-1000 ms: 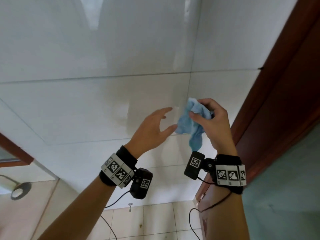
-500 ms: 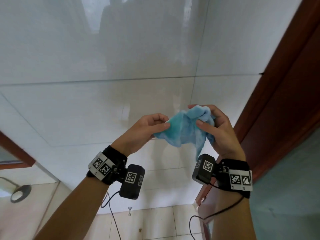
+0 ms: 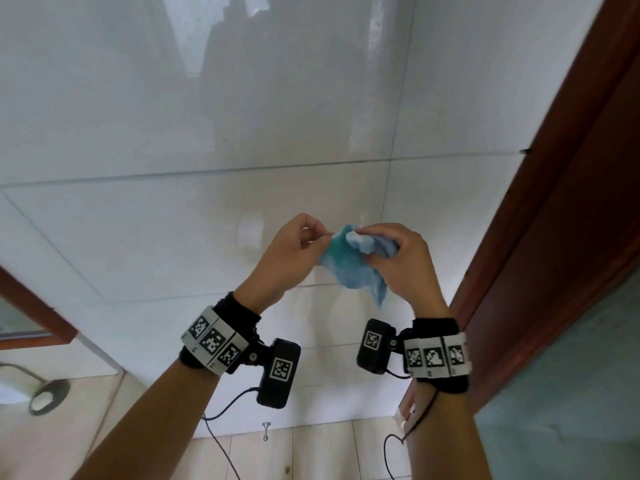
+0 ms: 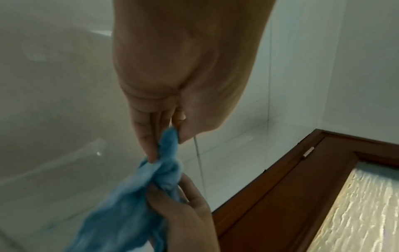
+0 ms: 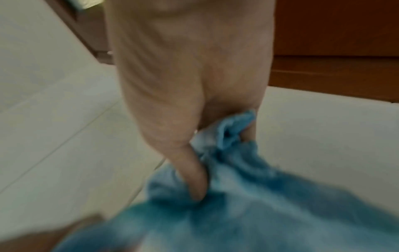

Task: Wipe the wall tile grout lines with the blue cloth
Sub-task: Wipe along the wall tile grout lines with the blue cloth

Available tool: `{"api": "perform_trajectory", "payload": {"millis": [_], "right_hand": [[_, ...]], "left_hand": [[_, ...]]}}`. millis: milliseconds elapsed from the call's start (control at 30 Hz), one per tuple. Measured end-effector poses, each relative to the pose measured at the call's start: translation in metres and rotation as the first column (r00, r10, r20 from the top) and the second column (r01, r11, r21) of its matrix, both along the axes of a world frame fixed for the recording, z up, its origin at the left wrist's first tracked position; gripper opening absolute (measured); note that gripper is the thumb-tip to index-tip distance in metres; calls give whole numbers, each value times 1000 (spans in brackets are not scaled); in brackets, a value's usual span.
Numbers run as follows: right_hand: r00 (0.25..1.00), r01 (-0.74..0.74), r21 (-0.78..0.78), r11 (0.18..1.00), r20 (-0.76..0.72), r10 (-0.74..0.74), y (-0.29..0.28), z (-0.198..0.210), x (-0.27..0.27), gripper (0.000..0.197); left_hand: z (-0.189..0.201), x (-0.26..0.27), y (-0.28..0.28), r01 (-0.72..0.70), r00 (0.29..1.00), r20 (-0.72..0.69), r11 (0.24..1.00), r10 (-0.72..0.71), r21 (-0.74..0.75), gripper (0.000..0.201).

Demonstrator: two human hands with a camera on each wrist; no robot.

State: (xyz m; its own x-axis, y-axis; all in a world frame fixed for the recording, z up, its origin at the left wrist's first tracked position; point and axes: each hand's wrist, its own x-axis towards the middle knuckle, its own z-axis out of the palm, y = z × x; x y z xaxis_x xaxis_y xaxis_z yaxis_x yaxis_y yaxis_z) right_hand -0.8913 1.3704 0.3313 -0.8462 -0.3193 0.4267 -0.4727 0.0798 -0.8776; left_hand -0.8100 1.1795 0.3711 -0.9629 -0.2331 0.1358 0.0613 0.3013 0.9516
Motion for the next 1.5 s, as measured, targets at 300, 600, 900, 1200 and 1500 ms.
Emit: {"api": "perform_trajectory", "payload": {"millis": [300,600,900,1200,1500], "right_hand": [[772,-274,-469,840,414,483,-4,-19,-7,21],[778,-211,-496,842,436,452,-12,-14,-4,54],[862,507,-514,691,318,-395,21,-34,-24,25],[856,372,-618,693,-60,-514,-10,-13,-27,40],[795,346,-500,794,-293,-531,-55,-39,-64,33]], "left_hand": [[6,-12,-2,267,951,-136,960,-276,-83,34],[12,-19,-3,333,921,-135,919,-364,-210,35],[-1,-23,-13,-242,931,-353,561,-97,-792,52],[-8,-49,4,-463,882,-444,114,157,-879,149],[-11,-65,-18,-507,843,-478,69,247,-859,146]]}}
